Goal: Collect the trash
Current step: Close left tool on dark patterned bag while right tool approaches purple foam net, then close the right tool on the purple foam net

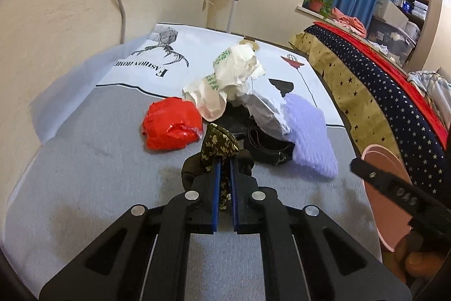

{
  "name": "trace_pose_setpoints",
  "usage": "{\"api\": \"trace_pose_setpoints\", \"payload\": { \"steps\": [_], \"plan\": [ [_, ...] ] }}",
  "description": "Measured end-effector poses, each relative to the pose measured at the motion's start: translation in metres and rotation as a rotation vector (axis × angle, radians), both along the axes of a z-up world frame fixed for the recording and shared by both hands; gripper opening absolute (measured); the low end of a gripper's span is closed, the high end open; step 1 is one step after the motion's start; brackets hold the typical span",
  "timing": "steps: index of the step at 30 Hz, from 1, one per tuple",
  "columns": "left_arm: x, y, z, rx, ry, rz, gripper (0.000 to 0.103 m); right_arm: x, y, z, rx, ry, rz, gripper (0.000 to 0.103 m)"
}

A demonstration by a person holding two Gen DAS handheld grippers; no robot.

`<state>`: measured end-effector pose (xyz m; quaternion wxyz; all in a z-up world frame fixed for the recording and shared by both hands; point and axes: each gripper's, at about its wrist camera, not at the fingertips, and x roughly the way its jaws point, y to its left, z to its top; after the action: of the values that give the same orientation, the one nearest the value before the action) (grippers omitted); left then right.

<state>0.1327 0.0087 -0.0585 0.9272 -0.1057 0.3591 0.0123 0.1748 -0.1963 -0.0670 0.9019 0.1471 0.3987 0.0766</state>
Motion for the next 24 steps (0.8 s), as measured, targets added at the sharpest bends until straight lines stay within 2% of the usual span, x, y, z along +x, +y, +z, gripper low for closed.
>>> {"api": "trace_pose_setpoints", "payload": {
  "steps": [12, 17, 24],
  "plan": [
    [0.009, 0.001, -0.006, -0.011, 0.012, -0.004, 0.006, 0.022, 0.016, -0.025, -0.007, 0.069, 0.025, 0.033],
    [0.011, 0.002, -0.009, -0.019, 0.021, -0.003, 0.006, 0.024, 0.020, -0.027, -0.020, 0.071, 0.043, 0.013],
    [0.009, 0.002, -0.006, -0.021, 0.009, -0.006, 0.006, 0.015, 0.022, -0.009, -0.037, 0.010, 0.068, 0.010]
  ]
}}
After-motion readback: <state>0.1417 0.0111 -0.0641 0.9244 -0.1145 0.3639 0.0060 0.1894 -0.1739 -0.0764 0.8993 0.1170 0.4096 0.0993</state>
